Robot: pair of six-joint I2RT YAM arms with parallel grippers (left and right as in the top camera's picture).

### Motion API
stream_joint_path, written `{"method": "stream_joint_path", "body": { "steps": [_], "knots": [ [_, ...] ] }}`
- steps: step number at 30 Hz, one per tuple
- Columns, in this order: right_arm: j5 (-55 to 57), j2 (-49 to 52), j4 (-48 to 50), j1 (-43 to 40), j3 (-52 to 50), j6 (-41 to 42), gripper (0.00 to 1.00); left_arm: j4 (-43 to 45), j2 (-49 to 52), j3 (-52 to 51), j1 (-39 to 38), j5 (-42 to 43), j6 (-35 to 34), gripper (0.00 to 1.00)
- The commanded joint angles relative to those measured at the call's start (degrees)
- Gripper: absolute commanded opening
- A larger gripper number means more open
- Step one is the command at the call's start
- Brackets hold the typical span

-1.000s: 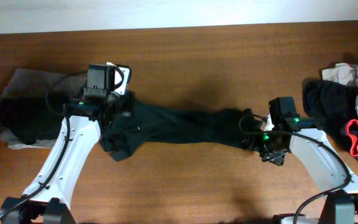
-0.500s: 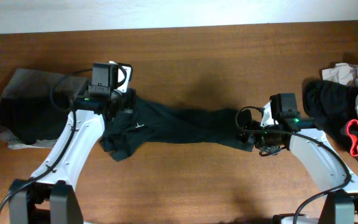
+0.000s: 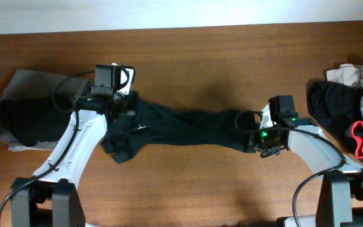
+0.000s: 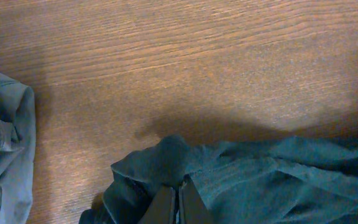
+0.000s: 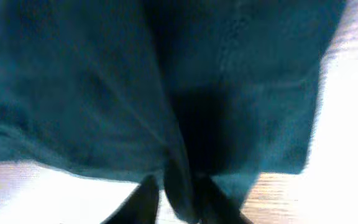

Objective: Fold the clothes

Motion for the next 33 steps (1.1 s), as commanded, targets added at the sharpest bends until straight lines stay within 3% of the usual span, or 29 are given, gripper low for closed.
{"method": "stream_joint_path", "body": {
  "steps": [1,4,9,22,33],
  "knots": [
    [-3.02,-1.4,-0.26,0.48,-0.22,-1.49,0.1,-0.09,0.44,0.39,-0.11,-0.79,-0.15,0.01],
    [-3.61,-3.28,-2.03,0.28,0.7,-1.29,0.05,-0.07,0.44,0.39,-0.11,-0.79,-0.15,0.01],
    [-3.32,-6.1,-2.43,0.22,5.22,-1.6,0.04,0.83,0.44,0.39,-0.11,-1.03,0.11,0.01],
    [13.51,-6.14,14.47,0.22,8.63,-1.07,0.04,8.72,1.66,0.39,0.15,-1.86,0.7,0.01],
    [14.95,0.61,26.71,0.22,8.63,-1.11,0.04,14.32,9.18,0.39,0.17,-1.86,0.7,0.01]
  ]
}}
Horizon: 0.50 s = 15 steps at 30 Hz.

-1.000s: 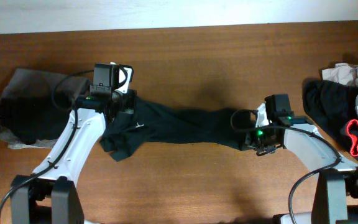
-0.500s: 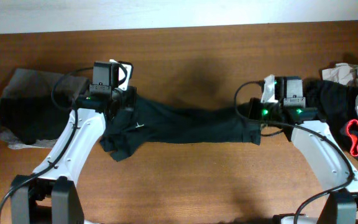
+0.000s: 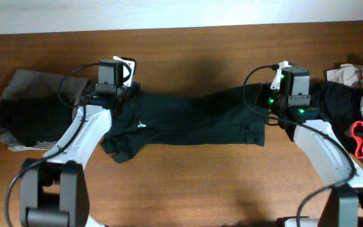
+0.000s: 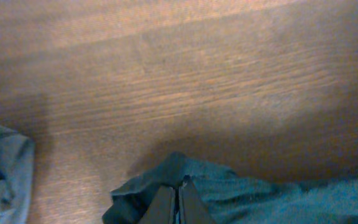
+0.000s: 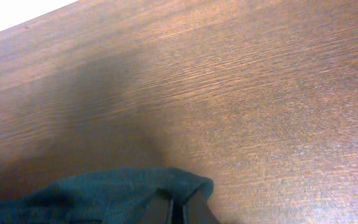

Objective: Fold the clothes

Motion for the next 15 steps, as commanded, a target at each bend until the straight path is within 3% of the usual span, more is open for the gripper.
{"method": "stream_joint_path", "body": {
  "steps": [1,15],
  "knots": [
    [1.77,4.07,2.4,0.15,0.72,0.42,0.04,1.4,3.1,0.39,0.15,-0.44,0.66,0.01],
    [1.49,10.97,19.69,0.15,0.74,-2.78,0.04,9.33,5.25,0.44,2.8,-0.79,-0.72,0.01]
  ]
}}
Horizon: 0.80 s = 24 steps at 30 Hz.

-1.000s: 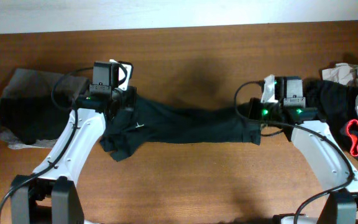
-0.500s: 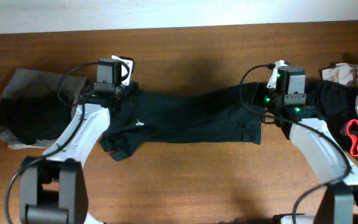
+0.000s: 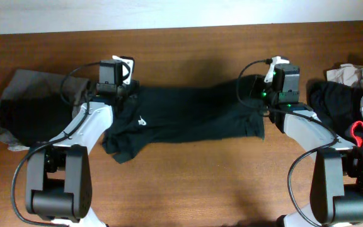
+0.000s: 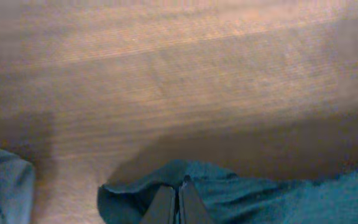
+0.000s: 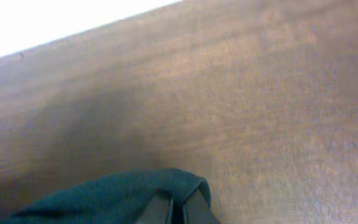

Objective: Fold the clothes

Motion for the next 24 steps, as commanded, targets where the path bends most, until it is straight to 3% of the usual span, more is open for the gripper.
{"method": "stream_joint_path", "body": {
  "steps": [1,14,16,17,18,19,20,22,24],
  "knots": [
    [0.81,0.07,1.16,0.15,0.72,-0.96,0.04,1.46,0.46,0.42,1.2,-0.52,-1.05,0.01],
    [0.87,0.09,-0.81,0.15,0.7,-0.96,0.06,2.03,0.46,0.52,1.88,1.36,-1.49,0.01],
    [0.87,0.09,-0.81,0.15,0.7,-0.94,0.13,2.03,0.46,0.52,1.88,1.36,-1.49,0.03],
    [0.87,0.09,-0.79,0.15,0.7,-0.94,0.33,2.03,0.46,0.52,1.88,1.33,-1.46,0.08],
    [0.87,0.09,-0.81,0.15,0.7,-0.94,0.57,2.03,0.46,0.52,1.88,1.22,-1.46,0.2],
    [0.87,0.09,-0.87,0.15,0.7,-0.94,0.73,2.03,0.46,0.52,1.88,0.72,-1.46,0.36],
    [0.85,0.07,-1.2,0.11,0.72,-0.92,0.82,2.01,0.44,0.57,1.9,0.17,-1.46,0.5],
    [0.59,-0.07,-2.56,-0.17,0.76,-0.72,0.89,0.85,0.37,1.29,2.21,-0.81,-1.46,0.94],
    [0.39,-0.5,-4.96,-0.79,0.76,-0.72,0.95,-1.81,0.09,2.82,2.8,-0.74,-1.46,0.99]
  ]
}}
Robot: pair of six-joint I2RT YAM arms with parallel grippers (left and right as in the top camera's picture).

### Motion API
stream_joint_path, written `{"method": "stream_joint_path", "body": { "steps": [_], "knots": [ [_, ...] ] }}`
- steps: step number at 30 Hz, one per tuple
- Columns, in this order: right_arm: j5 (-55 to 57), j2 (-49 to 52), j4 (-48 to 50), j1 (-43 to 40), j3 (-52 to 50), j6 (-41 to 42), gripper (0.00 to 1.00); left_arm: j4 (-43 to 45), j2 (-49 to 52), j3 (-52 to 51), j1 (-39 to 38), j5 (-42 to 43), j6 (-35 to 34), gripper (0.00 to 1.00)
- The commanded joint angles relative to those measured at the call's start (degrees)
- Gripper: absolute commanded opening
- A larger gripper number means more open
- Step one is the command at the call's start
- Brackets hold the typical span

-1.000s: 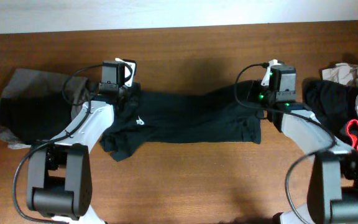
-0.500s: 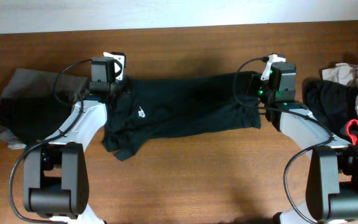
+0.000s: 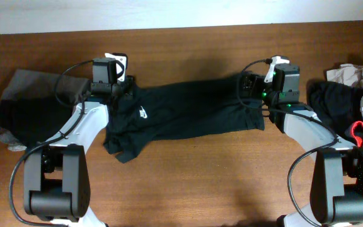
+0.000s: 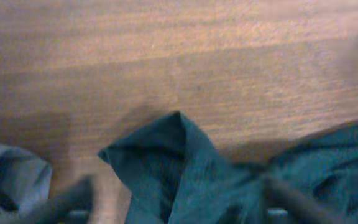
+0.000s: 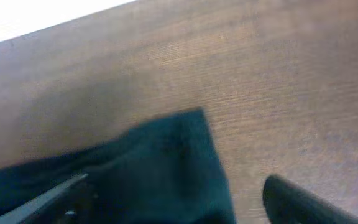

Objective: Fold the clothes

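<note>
The dark teal T-shirt [image 3: 188,110] lies spread sideways across the middle of the table, a small white logo [image 3: 142,113] facing up. My left gripper [image 3: 114,85] stands open over the shirt's far left corner [image 4: 166,155], its blurred fingers [image 4: 73,193] wide on either side of the cloth. Over the far right corner [image 5: 166,162] my right gripper [image 3: 252,88] is open too, fingers [image 5: 297,199] spread apart. The near left part of the shirt [image 3: 120,148] is still rumpled.
A grey and dark garment heap [image 3: 24,107] lies at the left end of the table. At the right end is a pile of dark clothes [image 3: 336,104] with a red-patterned piece and white crumpled fabric [image 3: 355,72]. The table's far edge [image 3: 181,28] runs just beyond the shirt.
Both grippers have opened and let go of the shirt's far corners. The corners now lie on the wood between the spread fingers. The left gripper sits slightly further left.
First the shirt was a narrow bunched band held between both shut grippers, the right one nearer the front. Then the right gripper was at the far side with the shirt stretched wider. It was stretched again, and now lies released and spread.
</note>
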Motion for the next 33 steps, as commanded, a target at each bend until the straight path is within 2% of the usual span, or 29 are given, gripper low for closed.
{"method": "stream_joint_path", "body": {
  "steps": [1,5,7,9,12,14,15,18,23,25,27,29,30,33],
  "knots": [
    [-0.24,-0.85,-2.67,-0.85,0.79,-0.28,0.95,-3.45,-0.22,3.39,1.33,-0.94,-0.37,0.99],
    [-3.13,-2.69,-8.11,-1.73,0.87,-0.31,0.95,-11.08,-1.6,7.04,1.97,-0.15,-0.35,0.99],
    [-5.77,-3.23,-10.99,-1.88,0.87,-0.28,0.92,-14.91,-1.88,8.07,1.95,2.32,-0.35,0.98],
    [-7.85,-3.32,-14.29,-1.86,0.87,-0.26,0.84,-18.53,-1.9,8.2,1.95,5.18,-0.33,0.97],
    [-9.75,-3.32,-20.33,-1.86,0.87,1.66,0.78,-25.4,-1.88,8.2,1.95,7.21,-0.33,0.84],
    [-10.95,-3.32,-22.25,-1.86,0.87,1.66,0.78,-27.8,-1.88,8.2,1.95,7.21,-0.35,0.81],
    [-12.09,-3.32,-23.06,-1.86,0.87,1.66,0.77,-29.16,-1.88,8.2,1.95,7.19,-0.33,0.77],
    [-16.44,-3.32,-24.68,-1.86,0.87,1.64,0.7,-33.0,-1.88,8.17,1.95,7.19,0.39,0.57],
    [-20.76,-3.3,-26.47,-1.86,0.87,1.62,0.5,-39.01,-1.86,8.15,1.95,7.26,0.5,0.23],
    [-20.57,-3.3,-26.82,-1.86,0.85,1.62,0.42,-40.87,-1.86,8.15,1.9,8.96,0.48,0.17],
    [-20.52,-3.23,-27.21,-1.86,0.85,1.62,0.36,-42.14,-1.86,8.15,1.88,11.56,0.5,0.16],
    [-20.52,-3.19,-27.85,-1.86,0.83,1.62,0.32,-43.5,-1.86,8.15,1.84,12.87,0.5,0.13],
    [-20.5,-3.19,-28.41,-1.86,0.81,1.6,0.29,-44.37,-1.9,8.15,1.77,13.0,0.5,0.08],
    [-20.0,-3.21,-30.38,-1.86,0.83,1.33,0.27,-46.64,-3.1,8.15,1.14,12.72,2.78,0.06]
  ]
}}
